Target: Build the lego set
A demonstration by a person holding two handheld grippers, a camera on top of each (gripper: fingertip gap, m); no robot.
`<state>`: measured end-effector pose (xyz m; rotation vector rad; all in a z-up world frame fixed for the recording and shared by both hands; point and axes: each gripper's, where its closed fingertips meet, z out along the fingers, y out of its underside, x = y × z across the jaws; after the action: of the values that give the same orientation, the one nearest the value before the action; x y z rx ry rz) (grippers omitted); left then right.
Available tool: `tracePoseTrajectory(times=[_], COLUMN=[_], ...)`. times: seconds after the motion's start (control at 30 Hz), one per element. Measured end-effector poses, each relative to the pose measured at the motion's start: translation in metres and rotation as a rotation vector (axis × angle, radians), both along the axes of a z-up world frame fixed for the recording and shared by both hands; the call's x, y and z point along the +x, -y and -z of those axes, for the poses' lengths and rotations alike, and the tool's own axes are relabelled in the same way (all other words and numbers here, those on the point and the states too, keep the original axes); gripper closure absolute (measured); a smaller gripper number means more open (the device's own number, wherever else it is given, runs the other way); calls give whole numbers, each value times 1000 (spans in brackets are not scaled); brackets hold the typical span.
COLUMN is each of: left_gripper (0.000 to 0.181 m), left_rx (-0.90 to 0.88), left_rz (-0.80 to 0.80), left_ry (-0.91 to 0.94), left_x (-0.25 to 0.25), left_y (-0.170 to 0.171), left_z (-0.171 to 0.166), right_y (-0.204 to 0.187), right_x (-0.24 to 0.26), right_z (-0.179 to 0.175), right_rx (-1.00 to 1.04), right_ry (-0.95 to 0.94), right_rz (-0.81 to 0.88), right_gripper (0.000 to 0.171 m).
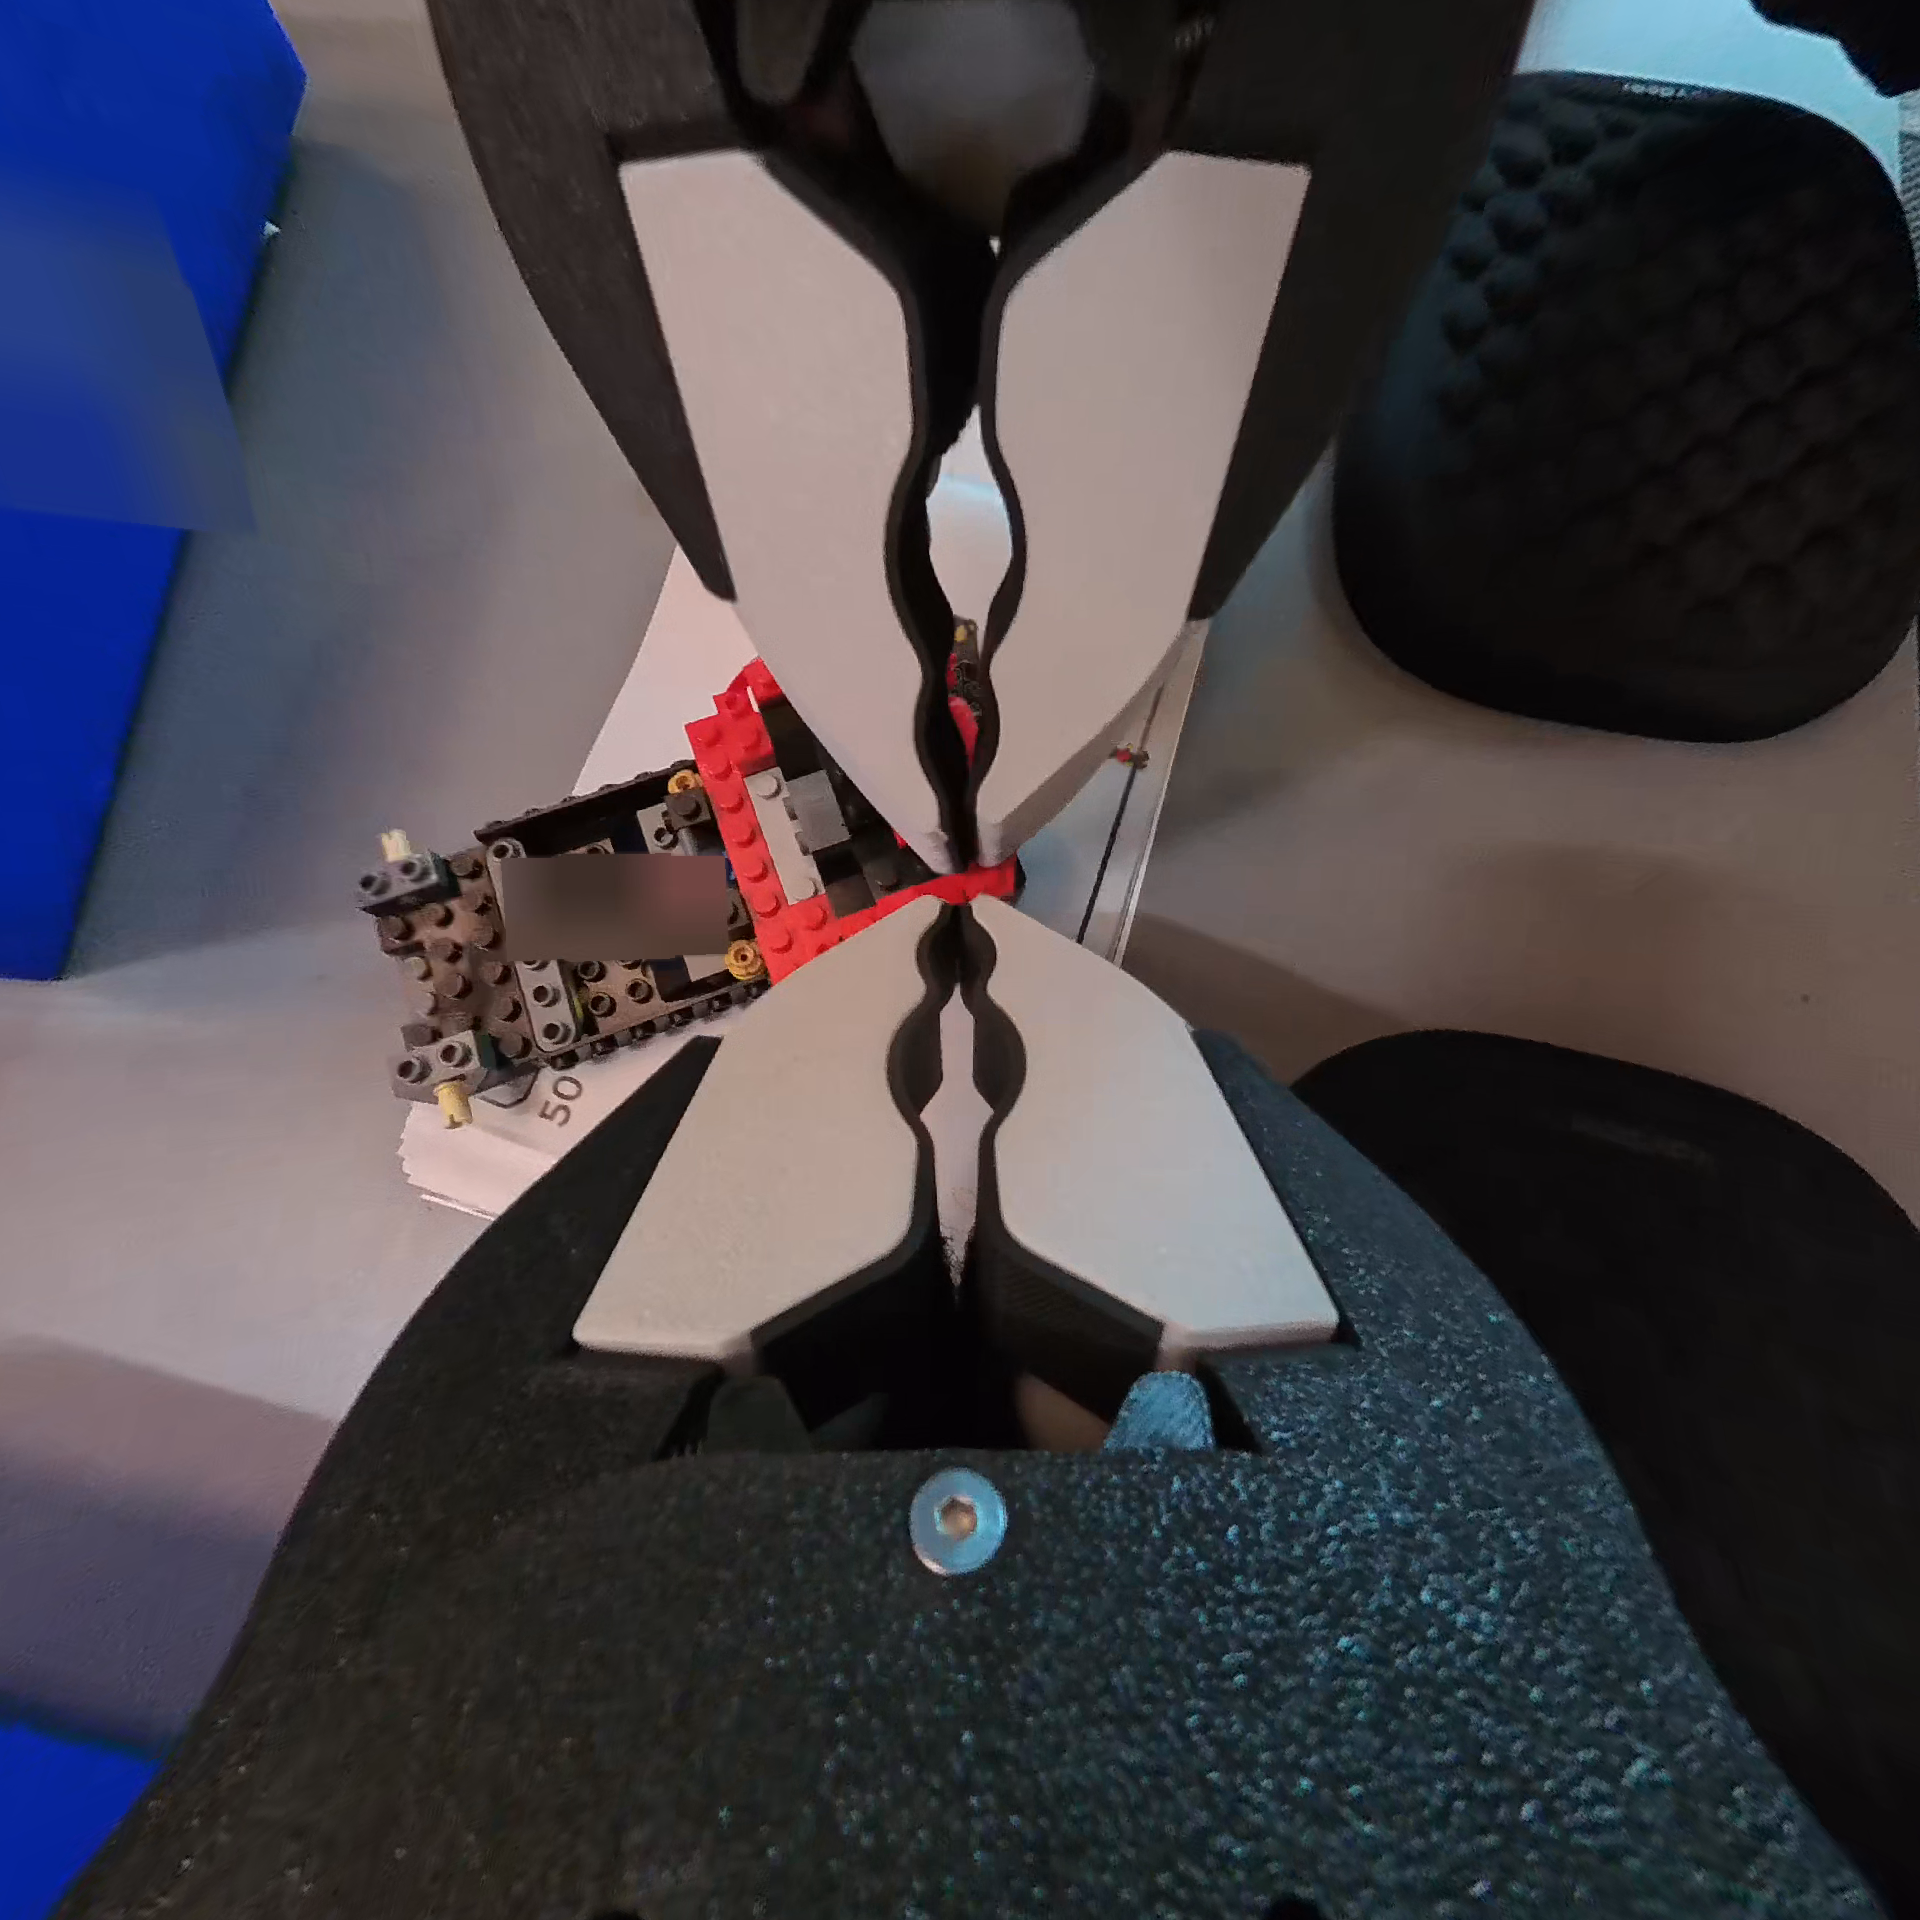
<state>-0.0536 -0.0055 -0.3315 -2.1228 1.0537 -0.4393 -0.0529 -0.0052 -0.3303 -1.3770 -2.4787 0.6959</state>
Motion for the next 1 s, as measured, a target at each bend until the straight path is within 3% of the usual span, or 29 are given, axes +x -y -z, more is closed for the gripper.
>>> tracePoseTrajectory(times=[0.17,0.33,0.5,1.0], left_gripper=[181,181,181,181], left_rx=[7,37,23,32], left_rz=[-3,-50,-39,-33], left_ry=[-3,29,9,16], left_x=[-2,-7,-5,-3], left_y=[0,-7,-6,-7], left_z=[0,-8,-2,-2], right_y=[-6,-43,-43,-42], right_x=[1,17,23,20], right_z=[-7,-18,-1,-1], right_rx=[17,28,62,77], right_ry=[-29,-30,30,-24], right_rz=[-6,127,116,134], right_gripper=[171,171,171,171])
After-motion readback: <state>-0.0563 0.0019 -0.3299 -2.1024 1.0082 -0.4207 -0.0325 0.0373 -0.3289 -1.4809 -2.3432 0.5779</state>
